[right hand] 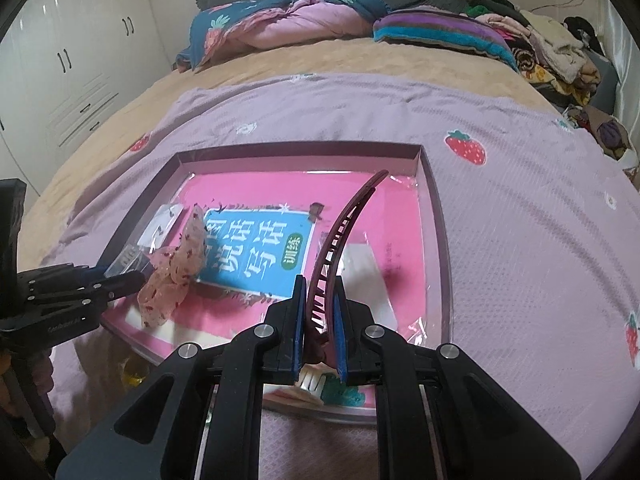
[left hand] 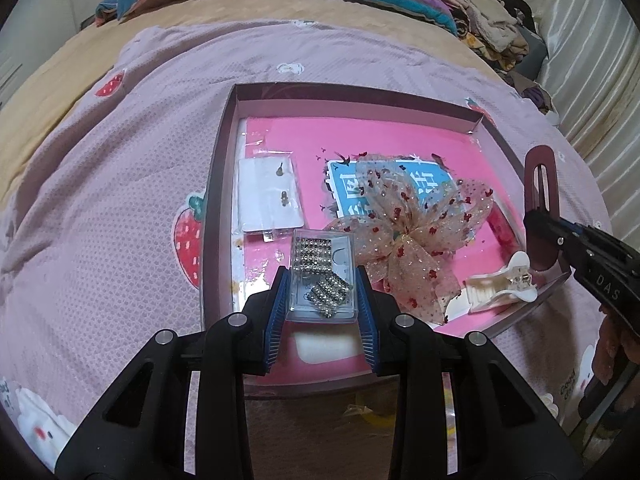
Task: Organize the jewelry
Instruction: 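Carry rhinestone card into tray with left tool while right tool releases maroon clip there, then lift both open tools out of the tray toward the remaining accessories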
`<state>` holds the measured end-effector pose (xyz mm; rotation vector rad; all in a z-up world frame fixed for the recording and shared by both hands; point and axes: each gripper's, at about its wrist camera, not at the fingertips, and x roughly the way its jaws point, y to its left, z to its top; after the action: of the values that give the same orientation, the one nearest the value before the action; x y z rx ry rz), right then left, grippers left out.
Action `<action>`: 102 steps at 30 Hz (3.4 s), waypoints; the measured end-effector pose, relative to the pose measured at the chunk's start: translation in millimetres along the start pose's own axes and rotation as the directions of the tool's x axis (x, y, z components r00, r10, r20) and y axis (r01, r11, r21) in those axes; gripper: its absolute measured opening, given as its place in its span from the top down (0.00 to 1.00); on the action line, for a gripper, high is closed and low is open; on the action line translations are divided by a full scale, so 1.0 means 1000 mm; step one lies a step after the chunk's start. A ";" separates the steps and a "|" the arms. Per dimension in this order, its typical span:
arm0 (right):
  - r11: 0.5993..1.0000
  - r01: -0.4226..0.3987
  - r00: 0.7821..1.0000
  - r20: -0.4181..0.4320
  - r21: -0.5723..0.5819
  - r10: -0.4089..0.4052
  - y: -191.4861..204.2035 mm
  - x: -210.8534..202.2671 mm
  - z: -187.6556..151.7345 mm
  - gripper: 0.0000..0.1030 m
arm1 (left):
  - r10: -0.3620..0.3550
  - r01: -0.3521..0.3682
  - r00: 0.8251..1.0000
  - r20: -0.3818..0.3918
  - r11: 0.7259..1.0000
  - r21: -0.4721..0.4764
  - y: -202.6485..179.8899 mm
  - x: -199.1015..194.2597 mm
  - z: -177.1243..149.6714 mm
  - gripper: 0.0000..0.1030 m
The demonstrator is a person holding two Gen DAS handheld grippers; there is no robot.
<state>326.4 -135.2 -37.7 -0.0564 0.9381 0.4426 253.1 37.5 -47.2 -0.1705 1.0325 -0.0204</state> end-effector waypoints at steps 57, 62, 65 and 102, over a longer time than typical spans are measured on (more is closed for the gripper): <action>0.999 -0.050 0.954 0.298 0.019 0.042 0.019 -0.198 -0.037 0.18 | -0.022 0.026 0.970 0.243 1.000 -0.013 -0.018 -0.150 -0.025 0.09; 0.999 -0.052 0.947 0.317 0.007 0.047 0.025 -0.210 -0.043 0.17 | -0.023 0.027 0.965 0.261 1.000 -0.013 -0.018 -0.160 -0.034 0.09; 0.998 -0.058 0.946 0.319 0.000 0.055 0.029 -0.214 -0.048 0.15 | -0.021 0.025 0.964 0.264 1.000 -0.012 -0.017 -0.165 -0.040 0.09; 0.996 -0.089 0.972 0.215 -0.020 0.091 0.042 -0.205 -0.113 0.14 | 0.026 -0.040 0.988 0.155 0.996 0.084 -0.027 -0.140 -0.115 0.09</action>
<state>118.6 -194.0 62.7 0.0247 0.7258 0.5266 84.7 9.4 19.1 -0.0745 0.8786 -0.0218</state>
